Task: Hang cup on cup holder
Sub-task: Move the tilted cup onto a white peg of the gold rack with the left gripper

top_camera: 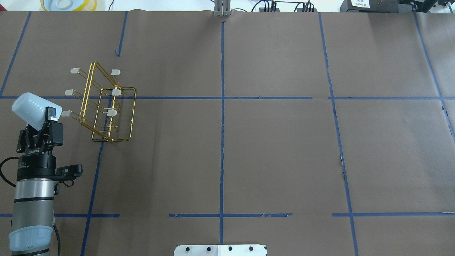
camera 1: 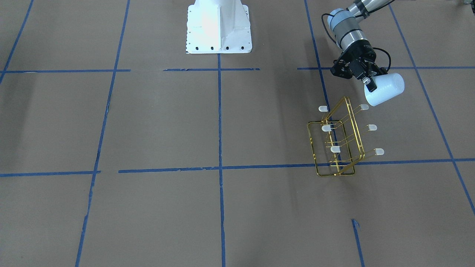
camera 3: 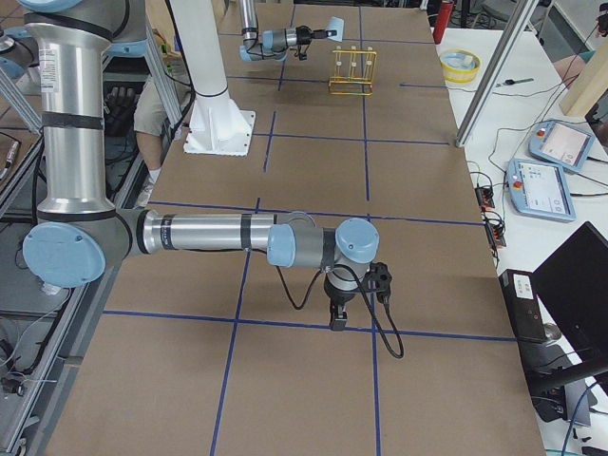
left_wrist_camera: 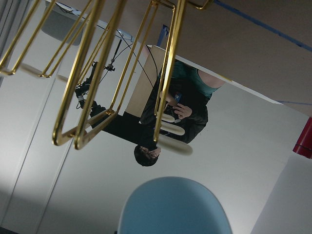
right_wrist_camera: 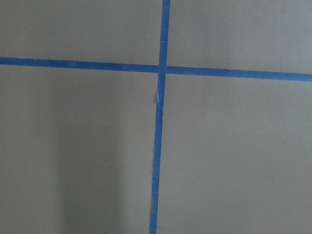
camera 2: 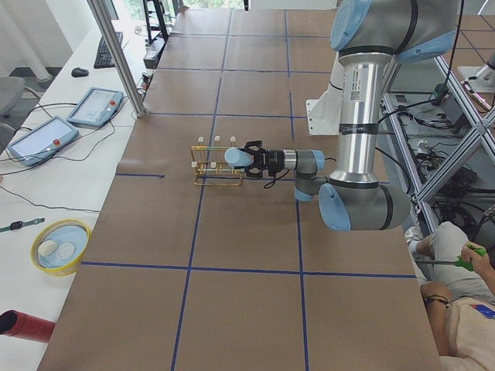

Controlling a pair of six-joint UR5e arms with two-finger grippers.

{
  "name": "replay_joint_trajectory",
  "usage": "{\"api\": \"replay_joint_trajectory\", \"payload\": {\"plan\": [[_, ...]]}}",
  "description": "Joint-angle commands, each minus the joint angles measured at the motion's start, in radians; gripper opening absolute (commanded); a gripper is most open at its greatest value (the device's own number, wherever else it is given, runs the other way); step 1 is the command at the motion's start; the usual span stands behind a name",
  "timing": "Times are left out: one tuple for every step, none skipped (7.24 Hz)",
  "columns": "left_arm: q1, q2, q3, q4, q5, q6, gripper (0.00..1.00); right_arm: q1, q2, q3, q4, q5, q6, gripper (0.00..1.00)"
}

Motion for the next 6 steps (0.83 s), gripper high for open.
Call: {"api": "replay_joint_trajectory", "payload": {"plan": [[-0.011, -0.003, 0.03, -0.001, 0.0, -0.009, 0.29, 0.0, 0.0, 0.0, 0.0, 0.0, 0.0, 1.0], [-0.011, -0.01, 0.038, 0.001, 0.0, -0.009, 0.29, 0.0, 0.001, 0.0, 0.0, 0.0, 0.0, 1.0], [-0.011, -0.018, 0.039, 0.005, -0.012, -0.008, 0.29, 0.0, 0.0, 0.0, 0.0, 0.0, 0.0, 1.0], [-0.011, -0.038, 0.059, 0.005, -0.021, -0.005, 0.29, 0.0, 0.0, 0.0, 0.0, 0.0, 0.0, 1.0], [-0.011, -0.052, 0.074, 0.005, -0.023, -0.005, 0.29, 0.0, 0.0, 0.0, 0.0, 0.0, 0.0, 1.0], [-0.011, -0.053, 0.08, 0.007, -0.027, -0.002, 0.29, 0.0, 0.001, 0.0, 0.0, 0.0, 0.0, 1.0]]}}
